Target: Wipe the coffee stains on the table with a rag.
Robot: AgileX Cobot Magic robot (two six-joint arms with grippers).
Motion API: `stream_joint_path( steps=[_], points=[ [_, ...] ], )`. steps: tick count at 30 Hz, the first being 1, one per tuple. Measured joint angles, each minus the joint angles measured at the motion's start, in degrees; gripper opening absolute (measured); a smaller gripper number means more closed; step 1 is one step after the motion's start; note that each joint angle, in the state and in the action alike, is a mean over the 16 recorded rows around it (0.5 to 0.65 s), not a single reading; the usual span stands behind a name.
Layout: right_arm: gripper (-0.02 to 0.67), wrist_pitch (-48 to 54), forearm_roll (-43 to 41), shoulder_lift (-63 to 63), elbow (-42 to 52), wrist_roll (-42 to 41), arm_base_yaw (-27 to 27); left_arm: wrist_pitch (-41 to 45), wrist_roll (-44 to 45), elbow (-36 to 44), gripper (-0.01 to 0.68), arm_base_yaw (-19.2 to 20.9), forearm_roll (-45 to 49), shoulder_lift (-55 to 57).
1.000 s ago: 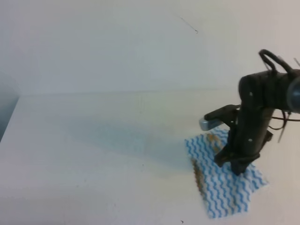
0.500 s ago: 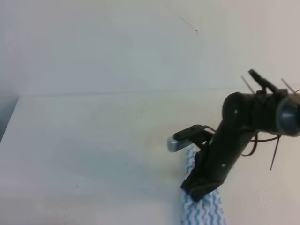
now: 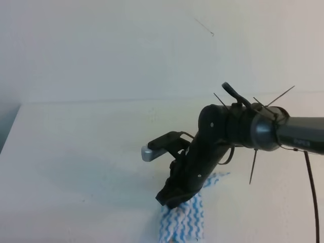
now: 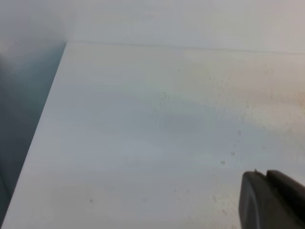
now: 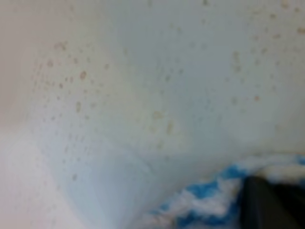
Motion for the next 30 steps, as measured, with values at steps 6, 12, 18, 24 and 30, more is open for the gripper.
stream_joint_path(
  steps=[6,12,18,24,30],
  points=[
    [0.006,1.7,-1.7,5.0,-8.2,0.6,0.0,0.0,0.0,0.0,-0.004,0.0,0.0,0.0],
    [0.006,1.5,-6.8,9.6,-16.8,3.3,0.0,0.0,0.0,0.0,-0.004,0.0,0.0,0.0],
    [0.006,-0.9,-14.5,12.9,-23.6,8.3,0.0,0.0,0.0,0.0,-0.004,0.0,0.0,0.0],
    [0.006,-5.0,-21.4,14.5,-27.8,13.7,-0.4,0.0,0.0,-0.3,-0.004,0.0,0.0,0.0],
    [0.006,-6.5,-25.2,14.9,-30.7,17.8,-1.3,0.0,0.0,-0.6,-0.004,0.0,0.0,0.0]
  ],
)
